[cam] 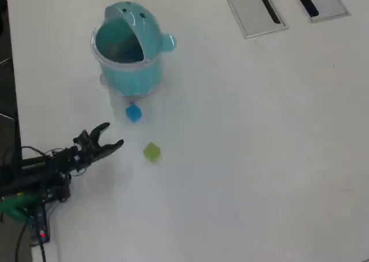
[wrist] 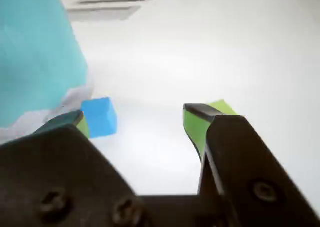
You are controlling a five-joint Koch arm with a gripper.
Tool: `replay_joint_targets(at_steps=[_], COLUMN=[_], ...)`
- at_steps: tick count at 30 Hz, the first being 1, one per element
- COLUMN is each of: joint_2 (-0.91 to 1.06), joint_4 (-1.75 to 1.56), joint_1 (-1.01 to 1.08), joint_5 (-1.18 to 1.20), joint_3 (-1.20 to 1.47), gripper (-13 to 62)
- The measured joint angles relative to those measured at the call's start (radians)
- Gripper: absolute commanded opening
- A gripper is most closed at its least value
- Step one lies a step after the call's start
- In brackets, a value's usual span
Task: Grasp RGB lego blocks and put them in the bin one by one.
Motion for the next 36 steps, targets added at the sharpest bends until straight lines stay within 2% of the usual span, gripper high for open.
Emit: replay_joint_targets(at_steps=[4, 13, 20, 24, 28, 32, 36], joint_2=[0.000, 0.000, 0.000, 0.000, 0.000, 0.000, 0.000], joint_4=[0.241, 0.505, 0.690, 0.887, 1.138, 1.393, 1.454], joint_1=[0.002, -0.031, -0.055, -0.071, -0.181, -0.334, -0.374], joint_5=[-0.080, -0.044, -0.281, -0.305, -0.331, -0.342, -0.341], joint_3=[-0.176, -0.505, -0.555, -0.670, -0.750, -0.756, -0.709], gripper=[35.5, 35.2, 35.8, 34.6, 33.8, 32.8, 32.3])
